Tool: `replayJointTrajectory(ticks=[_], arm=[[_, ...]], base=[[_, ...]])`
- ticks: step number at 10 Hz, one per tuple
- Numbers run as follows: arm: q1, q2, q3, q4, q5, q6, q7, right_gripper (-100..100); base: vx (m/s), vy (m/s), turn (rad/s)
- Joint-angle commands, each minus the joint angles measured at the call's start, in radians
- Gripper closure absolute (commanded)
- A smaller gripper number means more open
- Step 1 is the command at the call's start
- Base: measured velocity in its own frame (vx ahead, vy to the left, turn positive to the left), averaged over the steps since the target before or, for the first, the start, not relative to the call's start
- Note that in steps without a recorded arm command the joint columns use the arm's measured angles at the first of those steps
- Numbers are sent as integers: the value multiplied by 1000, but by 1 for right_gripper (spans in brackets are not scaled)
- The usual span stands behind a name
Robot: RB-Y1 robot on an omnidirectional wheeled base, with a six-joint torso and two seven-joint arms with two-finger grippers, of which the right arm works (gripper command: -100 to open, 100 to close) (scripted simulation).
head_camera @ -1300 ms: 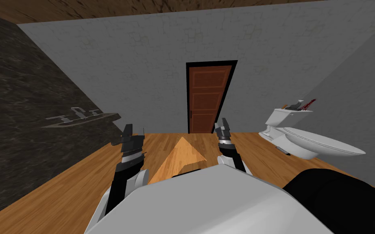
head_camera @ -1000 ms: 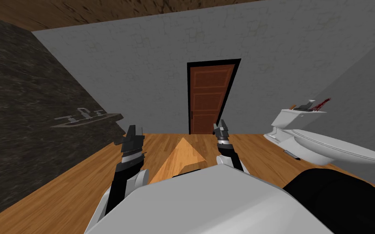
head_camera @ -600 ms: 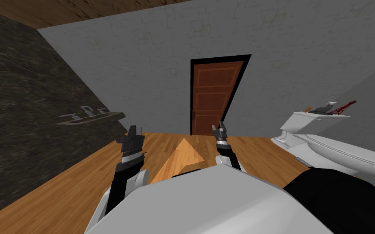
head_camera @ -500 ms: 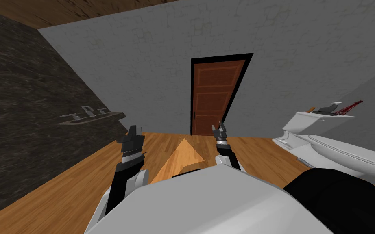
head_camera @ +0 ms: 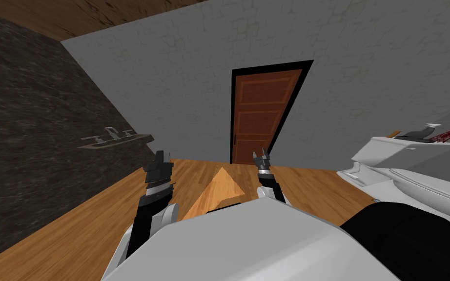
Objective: Pull the door open
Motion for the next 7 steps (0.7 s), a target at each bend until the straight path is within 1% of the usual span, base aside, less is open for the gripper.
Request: replayJointTrajectory(ticks=[1,5,7], arm=[[-11,-5,4,34,-22,-13,-27,-100],[-40,-21,13,115,-79,-40,-91,-100],[-55,-28,17,158,-109,-54,-126,-100]], base=[[86,-21,70],[97,-26,71],[104,-9,90]])
